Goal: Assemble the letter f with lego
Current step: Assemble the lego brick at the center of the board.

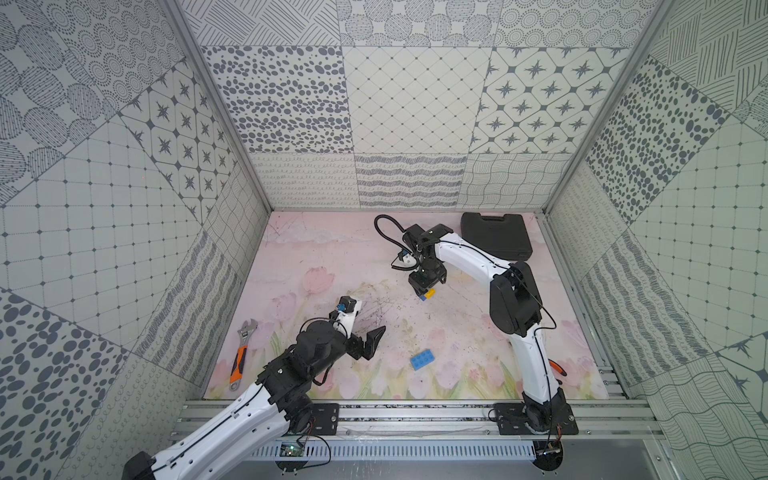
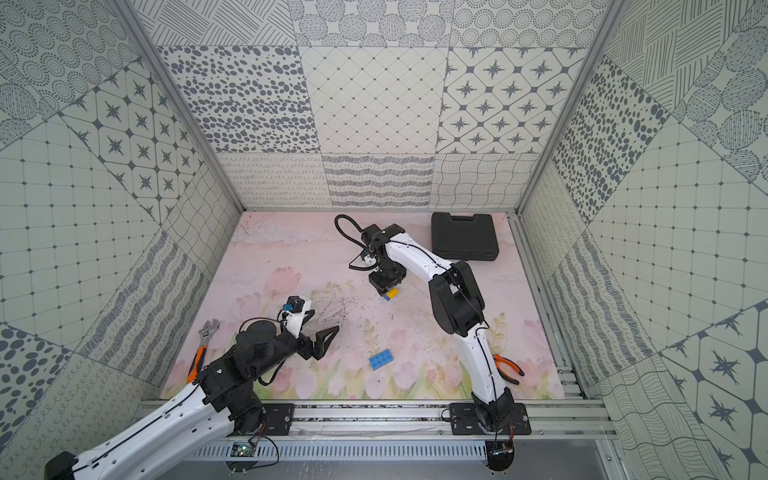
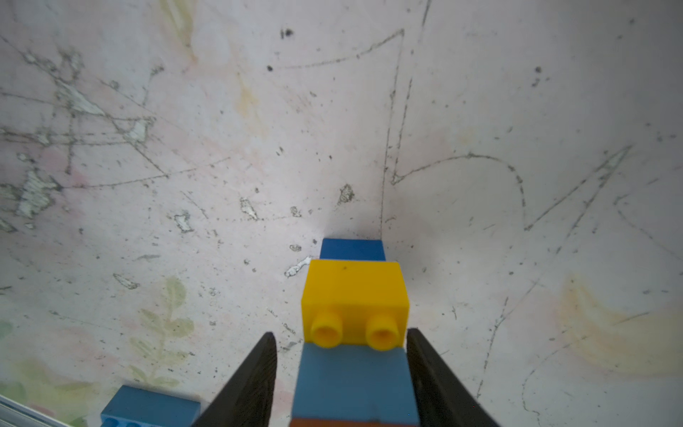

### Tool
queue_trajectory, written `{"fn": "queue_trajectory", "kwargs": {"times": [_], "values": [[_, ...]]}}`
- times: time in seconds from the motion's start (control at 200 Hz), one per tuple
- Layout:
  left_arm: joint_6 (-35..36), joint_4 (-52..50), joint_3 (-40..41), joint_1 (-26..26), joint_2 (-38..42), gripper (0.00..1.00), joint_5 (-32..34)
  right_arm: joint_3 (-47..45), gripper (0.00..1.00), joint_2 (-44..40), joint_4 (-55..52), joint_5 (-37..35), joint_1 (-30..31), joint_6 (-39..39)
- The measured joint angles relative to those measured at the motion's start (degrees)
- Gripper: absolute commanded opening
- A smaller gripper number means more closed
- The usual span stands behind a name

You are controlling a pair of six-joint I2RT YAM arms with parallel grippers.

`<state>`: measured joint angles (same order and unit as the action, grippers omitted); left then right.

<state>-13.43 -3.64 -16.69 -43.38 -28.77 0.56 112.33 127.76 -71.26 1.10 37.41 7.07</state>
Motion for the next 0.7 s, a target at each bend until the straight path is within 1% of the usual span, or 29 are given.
{"fn": "queue_trajectory", "kwargs": {"times": [0.26, 0.48, 0.56, 0.7], "values": [[0.0, 0.0, 0.0, 0.0, 0.0, 0.99, 0.0, -0.9, 0.67, -4.2, 2.5, -2.3, -0.2, -0.5], [0.0, 0.0, 0.0, 0.0, -0.1, 0.99, 0.0, -2.8, 0.67, -11.2, 4.5, -4.8, -0.4, -1.1], [-0.1, 0.0, 0.0, 0.0, -0.2, 0.99, 0.0, -5.7, 0.67, -15.1, 5.8, -5.1, -0.4, -1.5], [-0.2, 0.0, 0.0, 0.0, -0.5, 0.99, 0.1, -16.3, 0.68, -26.1, 9.0, -4.8, 0.3, -2.7]]}}
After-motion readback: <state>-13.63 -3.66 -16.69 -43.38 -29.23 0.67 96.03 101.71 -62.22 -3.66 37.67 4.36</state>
